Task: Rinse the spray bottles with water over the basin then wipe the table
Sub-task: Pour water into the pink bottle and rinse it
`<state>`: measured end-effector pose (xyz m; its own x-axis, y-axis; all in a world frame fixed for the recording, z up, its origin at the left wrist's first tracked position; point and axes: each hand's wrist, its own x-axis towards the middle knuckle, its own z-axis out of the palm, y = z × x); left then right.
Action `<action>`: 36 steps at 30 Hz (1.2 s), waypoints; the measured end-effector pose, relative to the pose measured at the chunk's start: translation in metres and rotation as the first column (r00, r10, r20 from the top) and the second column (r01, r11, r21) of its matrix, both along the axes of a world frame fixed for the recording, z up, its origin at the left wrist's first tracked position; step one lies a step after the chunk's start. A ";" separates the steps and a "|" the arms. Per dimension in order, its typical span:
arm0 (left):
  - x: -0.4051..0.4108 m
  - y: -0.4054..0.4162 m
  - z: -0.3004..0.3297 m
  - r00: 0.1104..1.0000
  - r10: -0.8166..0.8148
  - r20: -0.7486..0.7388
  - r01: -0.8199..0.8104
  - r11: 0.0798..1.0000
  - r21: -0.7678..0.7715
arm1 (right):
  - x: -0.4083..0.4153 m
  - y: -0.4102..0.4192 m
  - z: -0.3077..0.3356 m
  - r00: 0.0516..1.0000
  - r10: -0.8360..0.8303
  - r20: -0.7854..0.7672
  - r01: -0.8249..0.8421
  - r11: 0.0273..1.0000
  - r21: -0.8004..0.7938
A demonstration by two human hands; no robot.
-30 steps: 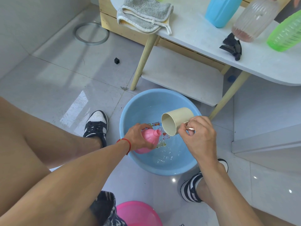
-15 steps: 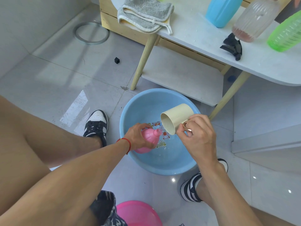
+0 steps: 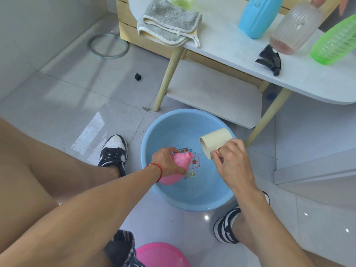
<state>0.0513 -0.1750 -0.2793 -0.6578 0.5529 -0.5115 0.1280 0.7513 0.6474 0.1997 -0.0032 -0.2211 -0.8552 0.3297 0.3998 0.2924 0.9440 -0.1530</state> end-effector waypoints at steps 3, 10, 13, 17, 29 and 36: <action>-0.001 0.007 0.006 0.999 0.038 0.017 -0.037 0.998 -0.047 | 0.005 0.014 -0.011 0.982 0.139 0.128 -0.156 0.978 0.137; -0.004 0.018 0.031 0.997 0.076 0.005 -0.074 0.984 -0.165 | 0.009 0.044 0.021 0.943 0.313 0.116 -0.333 0.905 0.265; -0.005 0.022 0.041 0.997 0.077 -0.016 -0.079 0.982 -0.172 | 0.008 0.047 0.056 0.983 0.156 -0.096 -0.155 0.988 0.014; -0.014 0.033 0.059 0.998 0.049 0.044 -0.045 0.996 -0.082 | 0.007 0.059 0.111 0.961 -0.198 -0.193 0.104 0.905 -0.413; -0.047 0.090 0.192 0.989 -0.053 0.138 0.023 0.977 0.213 | 0.013 0.162 0.224 0.650 -0.671 -0.356 0.007 0.474 -0.880; -0.056 0.109 0.254 0.988 -0.122 0.094 0.086 0.942 0.323 | -0.006 0.200 0.221 0.586 -0.798 -0.141 0.090 0.237 -0.967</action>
<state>-0.0046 -0.0657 -0.0256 -0.5367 0.7607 -0.3651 0.1077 0.4909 0.8645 0.1938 0.1964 0.0004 -0.1497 0.9821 -0.1141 0.1332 -0.0943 -0.9866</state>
